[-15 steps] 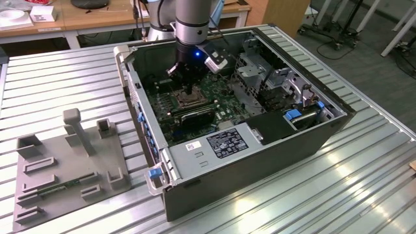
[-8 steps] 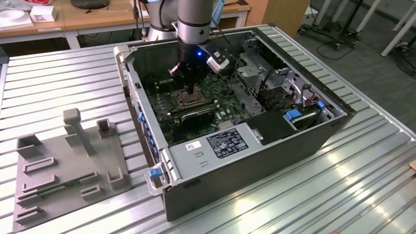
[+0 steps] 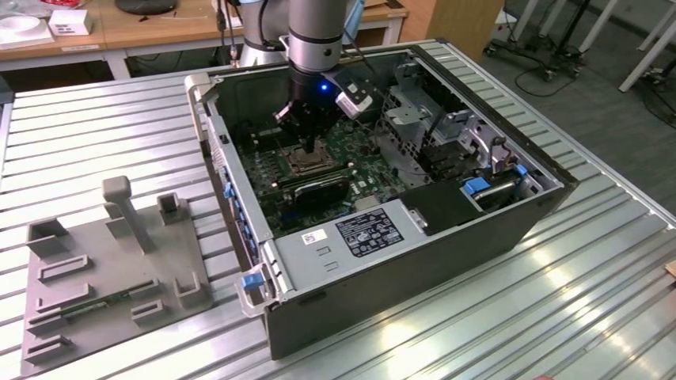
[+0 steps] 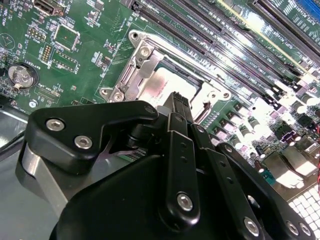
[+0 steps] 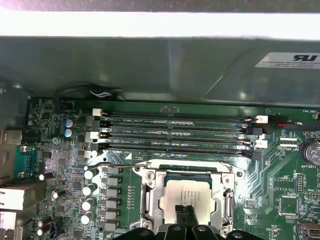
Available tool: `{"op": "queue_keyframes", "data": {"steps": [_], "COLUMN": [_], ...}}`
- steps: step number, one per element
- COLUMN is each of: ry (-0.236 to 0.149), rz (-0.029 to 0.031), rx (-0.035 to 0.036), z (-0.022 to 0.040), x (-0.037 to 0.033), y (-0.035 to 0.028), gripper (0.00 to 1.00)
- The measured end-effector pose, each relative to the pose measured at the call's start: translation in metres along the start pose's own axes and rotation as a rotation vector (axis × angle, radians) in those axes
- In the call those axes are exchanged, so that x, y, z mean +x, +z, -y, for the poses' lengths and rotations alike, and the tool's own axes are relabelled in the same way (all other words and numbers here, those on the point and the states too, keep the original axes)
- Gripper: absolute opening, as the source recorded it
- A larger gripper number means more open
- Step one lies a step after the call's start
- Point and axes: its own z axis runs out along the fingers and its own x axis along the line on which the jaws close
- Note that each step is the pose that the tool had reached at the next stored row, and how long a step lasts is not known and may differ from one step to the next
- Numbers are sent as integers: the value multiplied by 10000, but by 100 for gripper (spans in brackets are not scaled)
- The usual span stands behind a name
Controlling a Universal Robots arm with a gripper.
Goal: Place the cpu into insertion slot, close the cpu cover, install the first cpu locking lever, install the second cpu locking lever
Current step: 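Install the first cpu locking lever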
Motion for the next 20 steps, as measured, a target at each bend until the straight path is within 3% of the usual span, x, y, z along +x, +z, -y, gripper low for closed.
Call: {"op": "queue_keyframes", "data": {"steps": [5,10,20], "ry": [-1,-1,-1], "rz": [100,102,103], "rx": [4,6,4], "z": [-2,-1,-6], "x": [45,46,45], "y": [0,-14,-233], "gripper": [11,11,11]}}
